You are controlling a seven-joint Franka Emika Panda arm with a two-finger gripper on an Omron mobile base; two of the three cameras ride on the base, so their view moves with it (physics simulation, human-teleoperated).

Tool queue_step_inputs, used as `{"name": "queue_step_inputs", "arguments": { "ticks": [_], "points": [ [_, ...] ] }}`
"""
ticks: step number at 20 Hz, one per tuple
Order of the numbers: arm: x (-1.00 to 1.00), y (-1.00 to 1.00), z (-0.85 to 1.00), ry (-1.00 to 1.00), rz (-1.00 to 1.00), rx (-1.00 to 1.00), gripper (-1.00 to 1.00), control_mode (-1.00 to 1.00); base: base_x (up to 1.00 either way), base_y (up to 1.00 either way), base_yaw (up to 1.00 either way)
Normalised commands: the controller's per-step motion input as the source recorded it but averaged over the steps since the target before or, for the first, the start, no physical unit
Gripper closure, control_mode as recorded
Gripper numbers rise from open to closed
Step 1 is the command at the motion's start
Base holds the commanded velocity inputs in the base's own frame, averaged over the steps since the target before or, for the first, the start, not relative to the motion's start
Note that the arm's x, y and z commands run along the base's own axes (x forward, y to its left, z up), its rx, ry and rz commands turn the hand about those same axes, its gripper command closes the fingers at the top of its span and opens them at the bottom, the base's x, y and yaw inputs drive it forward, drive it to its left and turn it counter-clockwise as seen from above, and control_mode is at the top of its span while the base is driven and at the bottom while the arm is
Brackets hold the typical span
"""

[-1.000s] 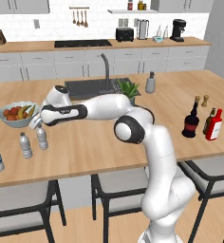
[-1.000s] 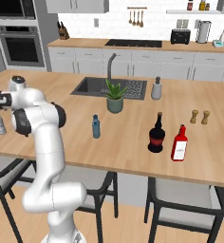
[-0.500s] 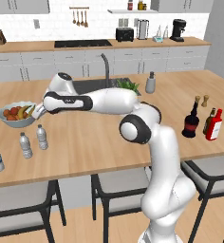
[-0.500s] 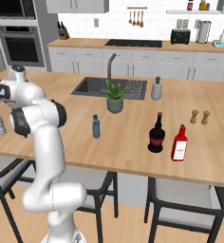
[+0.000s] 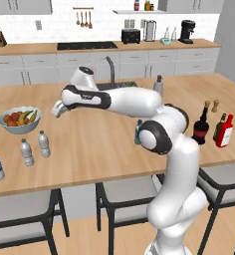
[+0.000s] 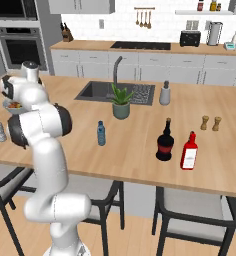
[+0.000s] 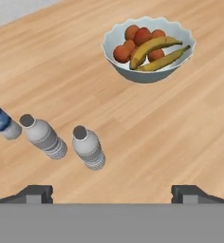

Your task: Move the plastic bottles in the middle to the plastics group, and the glass bottles in the middle to the glass group.

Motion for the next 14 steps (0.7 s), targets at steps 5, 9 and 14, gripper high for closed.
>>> {"name": "queue_step_inputs", "arguments": {
  "ticks": [5, 9, 14],
  "points": [
    [-0.01, -1.00, 0.00, 0.05, -0.21, 0.00, -1.00, -1.00, 0.00, 0.00, 0.00],
    [-0.05, -0.97, 0.00, 0.07, -0.23, -0.01, -1.00, -1.00, 0.00, 0.00, 0.00],
    [-0.06, -0.92, 0.04, 0.07, -0.25, -0.05, -1.00, -1.00, 0.00, 0.00, 0.00]
  ]
}}
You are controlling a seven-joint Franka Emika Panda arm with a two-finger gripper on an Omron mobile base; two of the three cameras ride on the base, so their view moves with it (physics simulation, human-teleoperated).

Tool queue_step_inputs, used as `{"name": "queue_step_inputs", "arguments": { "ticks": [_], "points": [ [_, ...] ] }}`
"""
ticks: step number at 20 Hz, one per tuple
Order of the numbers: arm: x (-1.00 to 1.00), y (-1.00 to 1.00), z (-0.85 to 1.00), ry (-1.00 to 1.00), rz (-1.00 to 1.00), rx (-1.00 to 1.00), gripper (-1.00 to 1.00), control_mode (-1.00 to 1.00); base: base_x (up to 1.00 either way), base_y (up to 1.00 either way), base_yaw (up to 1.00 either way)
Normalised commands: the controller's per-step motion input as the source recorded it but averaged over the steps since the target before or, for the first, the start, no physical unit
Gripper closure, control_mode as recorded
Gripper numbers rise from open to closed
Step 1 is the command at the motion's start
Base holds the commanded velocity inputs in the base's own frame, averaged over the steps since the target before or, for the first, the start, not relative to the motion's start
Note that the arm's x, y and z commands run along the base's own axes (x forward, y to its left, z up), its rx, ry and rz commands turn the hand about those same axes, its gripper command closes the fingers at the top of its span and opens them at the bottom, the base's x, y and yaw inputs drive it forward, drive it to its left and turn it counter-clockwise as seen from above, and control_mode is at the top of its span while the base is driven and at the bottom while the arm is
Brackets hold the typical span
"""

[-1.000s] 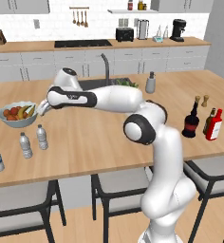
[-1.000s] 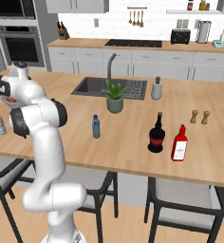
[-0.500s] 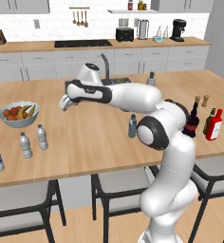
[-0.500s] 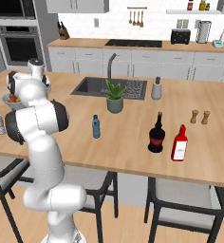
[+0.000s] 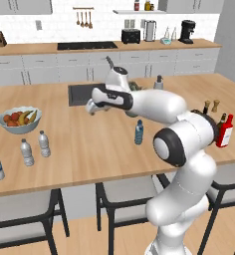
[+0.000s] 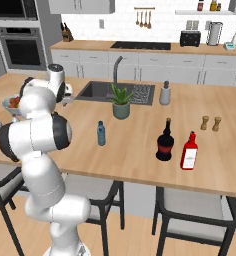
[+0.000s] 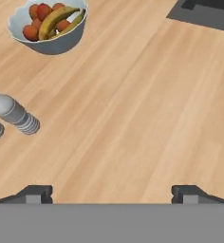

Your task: Move the plastic bottles in the middle to the plastics group, and the glass bottles in the middle to the glass group.

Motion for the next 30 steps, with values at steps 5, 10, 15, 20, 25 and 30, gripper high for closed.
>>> {"name": "queue_step_inputs", "arguments": {
  "ticks": [5, 10, 15, 20, 25, 30],
  "points": [
    [0.00, -0.95, 0.06, 0.11, -0.36, -0.11, -1.00, -1.00, 0.00, 0.00, 0.00],
    [0.00, -1.00, 0.02, 0.17, -0.43, -0.04, -1.00, -1.00, 0.00, 0.00, 0.00],
    [-0.03, -1.00, 0.00, 0.15, -0.44, 0.01, -1.00, -1.00, 0.00, 0.00, 0.00],
    [-0.27, -0.52, -0.13, 0.01, -0.07, 0.05, -1.00, -1.00, 0.00, 0.00, 0.00],
    [-0.26, -0.07, -0.15, 0.00, 0.00, 0.00, -1.00, -1.00, 0.00, 0.00, 0.00],
    [-0.03, 0.00, -0.13, -0.02, 0.03, 0.00, -1.00, -1.00, 0.00, 0.00, 0.00]
  ]
}}
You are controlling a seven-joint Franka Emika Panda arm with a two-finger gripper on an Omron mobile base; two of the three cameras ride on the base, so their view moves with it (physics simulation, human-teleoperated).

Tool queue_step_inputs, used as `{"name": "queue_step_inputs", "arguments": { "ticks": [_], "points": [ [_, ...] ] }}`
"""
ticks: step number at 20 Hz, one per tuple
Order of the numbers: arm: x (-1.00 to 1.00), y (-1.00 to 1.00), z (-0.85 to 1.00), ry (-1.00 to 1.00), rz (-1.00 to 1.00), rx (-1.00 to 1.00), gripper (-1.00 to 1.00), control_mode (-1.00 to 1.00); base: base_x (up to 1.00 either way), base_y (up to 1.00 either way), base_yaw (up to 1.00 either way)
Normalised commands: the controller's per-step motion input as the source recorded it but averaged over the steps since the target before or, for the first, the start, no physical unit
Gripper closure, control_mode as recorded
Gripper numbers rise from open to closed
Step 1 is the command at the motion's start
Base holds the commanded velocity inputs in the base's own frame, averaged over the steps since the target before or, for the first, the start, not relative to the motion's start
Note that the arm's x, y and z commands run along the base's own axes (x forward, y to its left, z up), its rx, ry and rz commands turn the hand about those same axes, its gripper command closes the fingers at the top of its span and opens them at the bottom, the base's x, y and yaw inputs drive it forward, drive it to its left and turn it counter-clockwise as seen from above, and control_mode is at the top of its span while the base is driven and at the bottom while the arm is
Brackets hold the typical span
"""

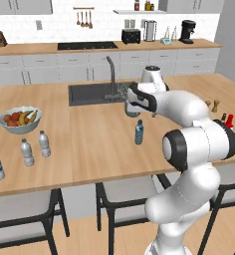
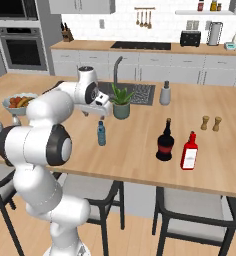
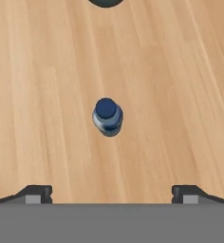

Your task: Move the plastic bottles in the middle to the plastics group, and the glass bottles in the middle to the glass group.

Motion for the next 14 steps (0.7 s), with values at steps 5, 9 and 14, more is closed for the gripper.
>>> {"name": "queue_step_inputs", "arguments": {
  "ticks": [5, 9, 14],
  "points": [
    [0.15, 0.00, -0.48, -0.06, 0.10, 0.00, -1.00, -1.00, 0.00, 0.00, 0.00],
    [0.03, 0.00, -0.43, -0.02, 0.10, -0.01, -1.00, -1.00, 0.00, 0.00, 0.00],
    [-0.11, -0.01, -0.24, -0.06, 0.07, 0.00, -1.00, -1.00, 0.00, 0.00, 0.00]
  ]
}}
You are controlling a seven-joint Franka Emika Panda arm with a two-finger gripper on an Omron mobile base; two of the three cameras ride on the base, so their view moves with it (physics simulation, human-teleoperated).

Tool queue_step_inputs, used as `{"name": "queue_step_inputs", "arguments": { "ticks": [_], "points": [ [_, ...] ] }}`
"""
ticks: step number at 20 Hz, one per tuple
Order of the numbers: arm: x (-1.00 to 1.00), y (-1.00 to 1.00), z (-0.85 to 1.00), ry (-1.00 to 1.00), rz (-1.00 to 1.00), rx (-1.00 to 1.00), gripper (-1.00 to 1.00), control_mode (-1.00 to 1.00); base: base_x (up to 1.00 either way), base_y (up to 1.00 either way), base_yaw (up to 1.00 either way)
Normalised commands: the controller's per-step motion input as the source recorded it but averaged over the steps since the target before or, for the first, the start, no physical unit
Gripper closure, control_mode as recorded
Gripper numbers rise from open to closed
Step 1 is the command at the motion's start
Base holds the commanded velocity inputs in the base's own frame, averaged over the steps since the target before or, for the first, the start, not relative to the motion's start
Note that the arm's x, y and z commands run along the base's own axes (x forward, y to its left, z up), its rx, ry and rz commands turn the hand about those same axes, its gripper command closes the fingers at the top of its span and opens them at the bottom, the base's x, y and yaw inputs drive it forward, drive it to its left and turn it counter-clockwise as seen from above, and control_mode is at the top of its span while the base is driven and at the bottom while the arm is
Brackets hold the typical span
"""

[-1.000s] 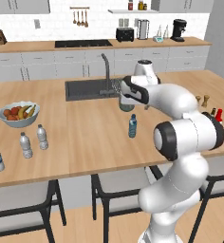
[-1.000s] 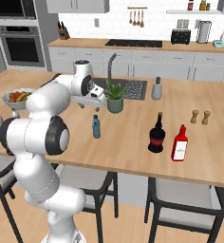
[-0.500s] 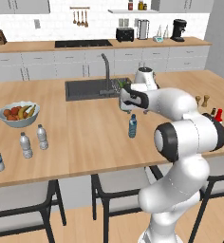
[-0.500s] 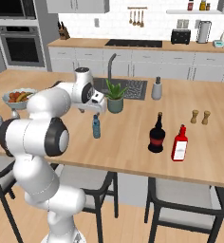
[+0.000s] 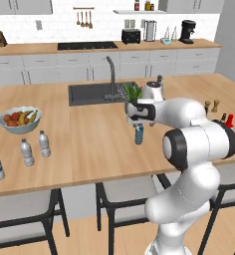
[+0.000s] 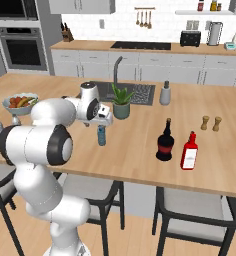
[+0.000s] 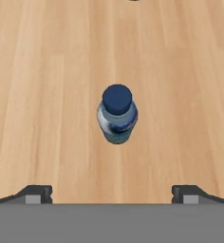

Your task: Move the plastic bottles in the middle to the plastics group, and the glass bottles in the middle to the glass group.

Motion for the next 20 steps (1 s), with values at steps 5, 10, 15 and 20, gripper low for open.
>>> {"name": "queue_step_inputs", "arguments": {
  "ticks": [5, 10, 15, 20],
  "points": [
    [-0.08, 0.00, -0.06, -0.11, 0.06, 0.00, -1.00, -1.00, 0.00, 0.00, 0.00],
    [0.14, 0.00, 0.00, -0.08, 0.05, -0.06, -1.00, -1.00, 0.00, 0.00, 0.00],
    [0.38, 0.00, -0.08, 0.00, 0.00, -0.08, -1.00, -1.00, 0.00, 0.00, 0.00],
    [0.29, 0.00, -0.03, 0.00, 0.00, -0.01, -1.00, -1.00, 0.00, 0.00, 0.00]
  ]
}}
